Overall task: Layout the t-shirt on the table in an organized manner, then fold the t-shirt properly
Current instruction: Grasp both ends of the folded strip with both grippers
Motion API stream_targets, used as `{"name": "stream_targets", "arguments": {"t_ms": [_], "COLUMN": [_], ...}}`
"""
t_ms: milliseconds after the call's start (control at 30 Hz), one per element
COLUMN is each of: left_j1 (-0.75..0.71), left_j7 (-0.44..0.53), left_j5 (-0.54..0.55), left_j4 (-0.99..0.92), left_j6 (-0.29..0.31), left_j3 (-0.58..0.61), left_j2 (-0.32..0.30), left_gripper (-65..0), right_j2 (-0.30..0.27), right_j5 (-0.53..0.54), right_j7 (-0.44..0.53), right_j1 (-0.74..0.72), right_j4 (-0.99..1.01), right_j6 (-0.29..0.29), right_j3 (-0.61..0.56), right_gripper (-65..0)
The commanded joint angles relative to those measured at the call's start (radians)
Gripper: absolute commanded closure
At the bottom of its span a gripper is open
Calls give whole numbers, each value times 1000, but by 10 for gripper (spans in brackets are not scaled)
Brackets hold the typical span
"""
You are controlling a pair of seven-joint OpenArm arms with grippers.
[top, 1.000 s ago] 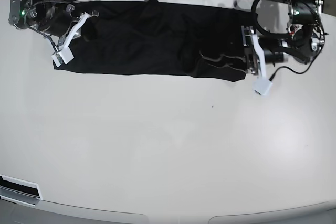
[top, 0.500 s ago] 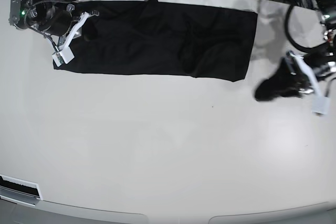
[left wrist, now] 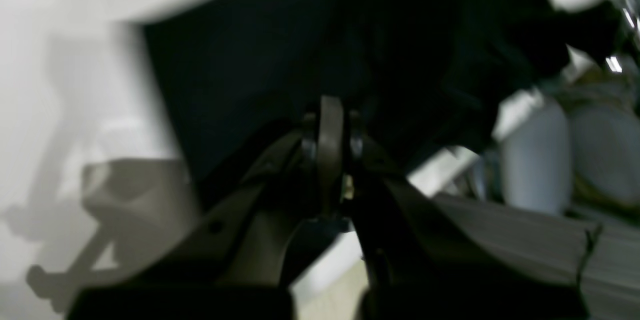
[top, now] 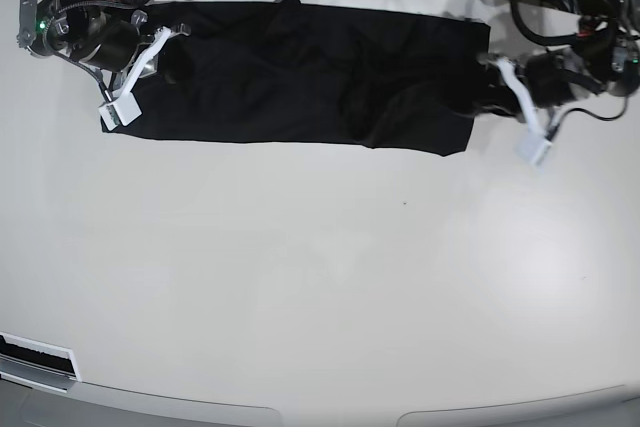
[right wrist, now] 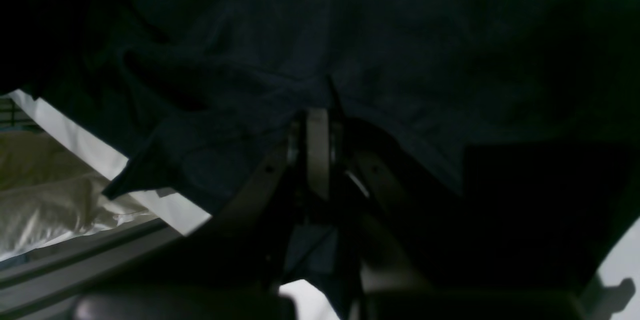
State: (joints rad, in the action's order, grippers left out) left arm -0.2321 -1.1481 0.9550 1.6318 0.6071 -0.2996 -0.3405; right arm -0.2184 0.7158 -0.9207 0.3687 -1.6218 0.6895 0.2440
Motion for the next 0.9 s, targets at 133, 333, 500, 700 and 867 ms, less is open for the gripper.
{"name": "stream_targets", "arguments": {"t_ms": [133,333,500,700,867], "left_j1": [8,14,57,93,57], "left_j7": [-52,-179,-192,-186,-36], "left_j5": [232,451,496,517,257], "left_j4": [16,16,19,23,-10], "left_j6": [91,91,91,91,91], "left_j3": [193,364,327,53,-62], "left_j2": [-8,-8,-9,-8,-8], "left_gripper": [0,0,0,0,0], "right_j2": [-11,-12,-12,-12,-12], "right_j5": [16,17,10,10,10], "right_j7": [6,4,-4,-8,-7], "right_j1": [-3,-3,-26,-50,-65], "right_j4": [-14,-14,-15,-80,-130], "right_j6": [9,9,9,9,9], "right_j3": [3,3,3,6,6], "right_gripper": [0,0,0,0,0]}}
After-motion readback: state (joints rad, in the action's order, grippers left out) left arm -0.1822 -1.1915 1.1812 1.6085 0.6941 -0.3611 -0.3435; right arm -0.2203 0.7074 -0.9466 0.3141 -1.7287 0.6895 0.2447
